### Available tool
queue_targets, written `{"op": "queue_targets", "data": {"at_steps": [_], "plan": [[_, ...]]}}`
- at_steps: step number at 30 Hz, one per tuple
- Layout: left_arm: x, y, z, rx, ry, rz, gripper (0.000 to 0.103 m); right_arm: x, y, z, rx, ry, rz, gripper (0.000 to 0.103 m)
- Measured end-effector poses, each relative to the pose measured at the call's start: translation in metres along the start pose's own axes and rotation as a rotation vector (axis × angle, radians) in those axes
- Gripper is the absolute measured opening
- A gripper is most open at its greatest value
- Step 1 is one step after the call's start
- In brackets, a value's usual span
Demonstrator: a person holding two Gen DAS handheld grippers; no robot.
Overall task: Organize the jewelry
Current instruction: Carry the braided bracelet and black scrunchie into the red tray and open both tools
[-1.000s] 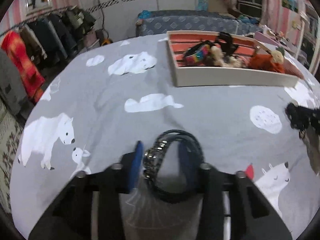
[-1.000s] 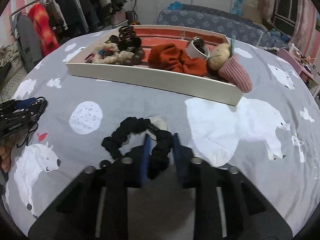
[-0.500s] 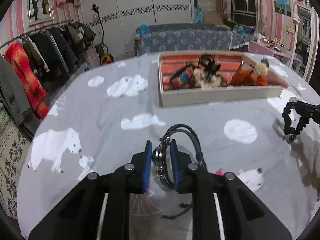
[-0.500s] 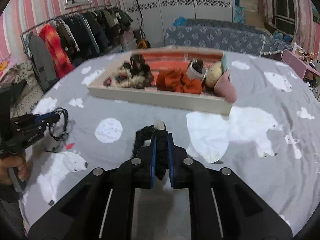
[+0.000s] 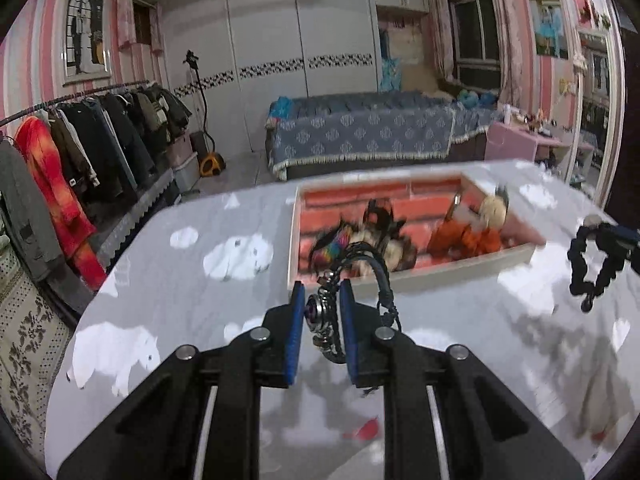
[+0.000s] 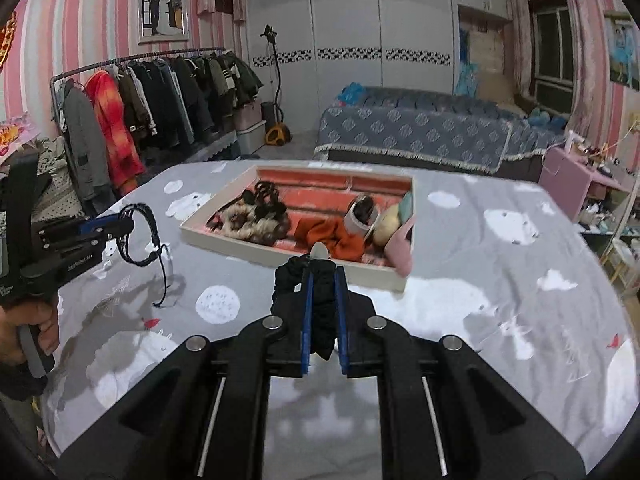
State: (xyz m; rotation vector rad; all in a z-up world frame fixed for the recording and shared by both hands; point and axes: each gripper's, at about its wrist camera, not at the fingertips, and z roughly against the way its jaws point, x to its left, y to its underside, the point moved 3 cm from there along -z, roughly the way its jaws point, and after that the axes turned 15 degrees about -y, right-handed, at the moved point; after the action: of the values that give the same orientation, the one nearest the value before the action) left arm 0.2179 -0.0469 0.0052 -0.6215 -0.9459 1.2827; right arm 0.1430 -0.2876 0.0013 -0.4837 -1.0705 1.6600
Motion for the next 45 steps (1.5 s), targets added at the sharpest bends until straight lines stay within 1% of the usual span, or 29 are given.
{"op": "queue_targets", "data": {"at_steps": [2, 6, 10, 14, 17, 21, 23, 27, 29, 31, 32, 34, 36, 37, 38, 39, 40, 41, 42, 43, 44, 45], "plan": [[-0.004, -0.015, 0.004, -0.024, 0.008, 0.019, 0.018, -0.003, -0.009, 0.005, -0.028, 0.020, 0.007, 0.011], [-0.014, -0.040, 0.011, -0.071, 0.016, 0.017, 0.018, -0.016, -0.030, 0.014, -0.077, 0.036, -0.007, 0.011], [-0.019, -0.064, 0.013, -0.104, 0.035, 0.047, 0.018, -0.020, -0.051, 0.017, -0.103, 0.053, 0.008, 0.011], [-0.026, -0.082, 0.011, -0.130, 0.044, 0.055, 0.018, -0.021, -0.069, 0.012, -0.120, 0.059, 0.033, 0.011], [-0.031, -0.097, 0.003, -0.150, 0.039, 0.056, 0.018, -0.020, -0.078, 0.005, -0.122, 0.060, 0.051, 0.011], [-0.039, -0.111, -0.027, -0.140, 0.035, 0.068, 0.018, -0.025, -0.093, -0.015, -0.137, 0.050, 0.058, 0.011], [-0.045, -0.112, -0.053, -0.115, 0.045, 0.079, 0.018, -0.033, -0.102, -0.031, -0.167, -0.006, 0.032, 0.011], [-0.053, -0.106, -0.099, -0.072, 0.045, 0.090, 0.018, -0.053, -0.108, -0.071, -0.158, -0.011, -0.008, 0.011], [-0.056, -0.101, -0.118, -0.055, 0.024, 0.097, 0.018, -0.064, -0.107, -0.099, -0.129, -0.018, -0.026, 0.011], [-0.057, -0.092, -0.137, -0.025, 0.027, 0.107, 0.018, -0.076, -0.098, -0.131, -0.097, -0.060, -0.053, 0.011], [-0.061, -0.085, -0.148, -0.008, 0.023, 0.094, 0.018, -0.081, -0.095, -0.141, -0.083, -0.061, -0.062, 0.011], [-0.065, -0.075, -0.159, 0.017, 0.027, 0.076, 0.018, -0.087, -0.080, -0.166, -0.025, -0.034, -0.066, 0.011], [-0.071, -0.065, -0.170, 0.048, 0.027, 0.064, 0.018, -0.090, -0.074, -0.177, 0.004, -0.036, -0.076, 0.012], [-0.072, -0.063, -0.172, 0.051, 0.026, 0.060, 0.019, -0.090, -0.072, -0.180, 0.011, -0.028, -0.072, 0.014], [-0.074, -0.060, -0.173, 0.055, 0.021, 0.052, 0.019, -0.090, -0.070, -0.181, 0.011, -0.022, -0.068, 0.015], [-0.075, -0.059, -0.173, 0.054, 0.013, 0.048, 0.025, -0.089, -0.069, -0.181, 0.009, -0.015, -0.067, 0.019], [-0.075, -0.058, -0.172, 0.050, 0.007, 0.049, 0.035, -0.089, -0.067, -0.181, 0.006, -0.011, -0.066, 0.034], [-0.074, -0.058, -0.169, 0.041, 0.002, 0.059, 0.053, -0.088, -0.066, -0.180, -0.003, -0.009, -0.063, 0.041], [-0.070, -0.059, -0.166, 0.025, -0.002, 0.074, 0.059, -0.089, -0.066, -0.178, -0.012, -0.007, -0.062, 0.049], [-0.068, -0.062, -0.163, 0.011, -0.008, 0.082, 0.059, -0.089, -0.067, -0.175, -0.021, -0.003, -0.060, 0.057], [-0.065, -0.066, -0.158, -0.008, -0.021, 0.084, 0.063, -0.090, -0.069, -0.171, -0.030, 0.005, -0.057, 0.063], [-0.062, -0.069, -0.153, -0.023, -0.031, 0.089, 0.070, -0.090, -0.071, -0.167, -0.039, 0.013, -0.055, 0.074]]}}
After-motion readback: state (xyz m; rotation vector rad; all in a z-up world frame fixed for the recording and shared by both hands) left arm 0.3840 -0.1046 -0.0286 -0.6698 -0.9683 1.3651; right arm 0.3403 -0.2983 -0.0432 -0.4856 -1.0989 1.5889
